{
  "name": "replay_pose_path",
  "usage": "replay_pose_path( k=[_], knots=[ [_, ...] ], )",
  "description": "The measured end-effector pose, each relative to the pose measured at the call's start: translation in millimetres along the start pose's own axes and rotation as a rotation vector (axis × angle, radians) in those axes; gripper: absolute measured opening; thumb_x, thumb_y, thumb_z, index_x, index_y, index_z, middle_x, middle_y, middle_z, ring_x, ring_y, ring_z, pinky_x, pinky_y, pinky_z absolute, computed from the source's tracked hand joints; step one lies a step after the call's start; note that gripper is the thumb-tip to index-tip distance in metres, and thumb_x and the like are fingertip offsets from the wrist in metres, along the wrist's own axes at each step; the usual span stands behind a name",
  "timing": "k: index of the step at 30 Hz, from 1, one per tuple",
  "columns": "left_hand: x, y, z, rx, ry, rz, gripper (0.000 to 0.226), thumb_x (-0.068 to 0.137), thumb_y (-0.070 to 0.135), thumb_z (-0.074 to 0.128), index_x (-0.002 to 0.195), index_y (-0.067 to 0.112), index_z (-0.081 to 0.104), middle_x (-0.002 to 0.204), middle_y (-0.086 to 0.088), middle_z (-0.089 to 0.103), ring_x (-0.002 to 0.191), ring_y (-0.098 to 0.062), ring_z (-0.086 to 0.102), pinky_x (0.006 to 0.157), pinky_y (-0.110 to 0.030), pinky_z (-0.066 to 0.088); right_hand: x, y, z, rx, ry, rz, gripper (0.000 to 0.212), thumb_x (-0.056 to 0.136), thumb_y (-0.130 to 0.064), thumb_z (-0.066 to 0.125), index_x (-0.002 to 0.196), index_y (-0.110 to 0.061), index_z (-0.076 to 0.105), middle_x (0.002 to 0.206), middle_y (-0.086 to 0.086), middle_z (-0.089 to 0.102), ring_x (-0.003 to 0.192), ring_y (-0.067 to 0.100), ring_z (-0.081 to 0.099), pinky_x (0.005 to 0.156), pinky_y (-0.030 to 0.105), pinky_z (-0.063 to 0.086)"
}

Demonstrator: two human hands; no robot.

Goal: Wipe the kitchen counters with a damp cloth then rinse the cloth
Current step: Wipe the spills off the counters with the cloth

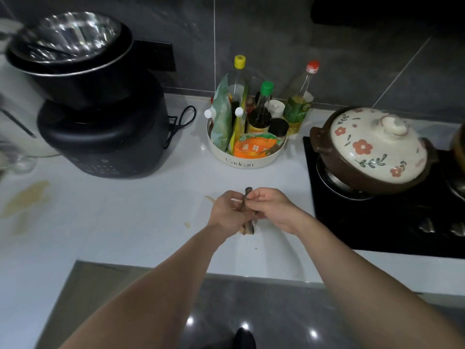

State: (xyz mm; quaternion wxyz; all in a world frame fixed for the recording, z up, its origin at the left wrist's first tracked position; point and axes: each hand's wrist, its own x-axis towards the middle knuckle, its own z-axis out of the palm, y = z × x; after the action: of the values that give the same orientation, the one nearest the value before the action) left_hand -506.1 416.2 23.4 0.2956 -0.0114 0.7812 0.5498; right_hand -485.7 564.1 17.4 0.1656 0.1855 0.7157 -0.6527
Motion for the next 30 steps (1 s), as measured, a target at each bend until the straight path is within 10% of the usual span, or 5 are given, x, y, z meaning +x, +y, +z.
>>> replay_pose_path(
  k=[12, 18, 23, 27, 30],
  knots=[
    [12, 39, -91, 0.377, 0.237, 0.282, 0.010, 0.083, 0.009, 0.070, 0.080, 0.018, 0.068, 0.076, 0.004, 0.067, 0.065, -0.011, 0.061, 0.053, -0.017, 0.046, -15, -69, -70, -0.680, 0.263, -0.255, 0.022, 0.092, -0.008, 0.061, 0.111, -0.011, 0.071, 0.103, -0.001, 0.068, 0.087, 0.007, 0.061, 0.077, 0.017, 0.044],
    [0, 49, -109, 0.477, 0.248, 0.613, 0.008, 0.087, 0.010, 0.068, 0.086, 0.018, 0.068, 0.080, 0.012, 0.068, 0.080, -0.004, 0.062, 0.074, -0.015, 0.046, -41, -76, -78, -0.603, 0.271, -0.465, 0.014, 0.093, -0.011, 0.060, 0.099, -0.018, 0.071, 0.091, -0.005, 0.069, 0.084, 0.008, 0.064, 0.075, 0.019, 0.049],
    [-3, 9, -115, 0.613, -0.007, 0.501, 0.017, 0.085, 0.013, 0.072, 0.077, 0.026, 0.067, 0.078, 0.010, 0.069, 0.077, -0.006, 0.063, 0.068, -0.014, 0.044, -45, -24, -73, -0.488, 0.051, -0.270, 0.022, 0.089, -0.002, 0.065, 0.086, -0.024, 0.070, 0.084, 0.014, 0.072, 0.075, 0.017, 0.066, 0.082, 0.043, 0.054],
    [4, -12, -113, 0.693, -0.314, 0.277, 0.022, 0.084, 0.013, 0.073, 0.072, 0.029, 0.066, 0.082, 0.005, 0.070, 0.079, -0.012, 0.064, 0.074, -0.026, 0.053, -40, 6, -73, -0.549, -0.135, -0.036, 0.012, 0.085, -0.012, 0.073, 0.087, -0.023, 0.072, 0.090, 0.005, 0.075, 0.085, 0.020, 0.071, 0.084, 0.034, 0.055],
    [22, -17, -104, 0.653, -0.194, 0.225, 0.019, 0.085, 0.012, 0.065, 0.075, 0.027, 0.067, 0.084, 0.005, 0.069, 0.081, -0.015, 0.064, 0.073, -0.034, 0.056, -23, 16, -72, -0.458, -0.049, -0.054, 0.018, 0.086, -0.005, 0.070, 0.085, -0.023, 0.071, 0.084, 0.001, 0.074, 0.080, 0.013, 0.069, 0.079, 0.028, 0.054]
  ],
)
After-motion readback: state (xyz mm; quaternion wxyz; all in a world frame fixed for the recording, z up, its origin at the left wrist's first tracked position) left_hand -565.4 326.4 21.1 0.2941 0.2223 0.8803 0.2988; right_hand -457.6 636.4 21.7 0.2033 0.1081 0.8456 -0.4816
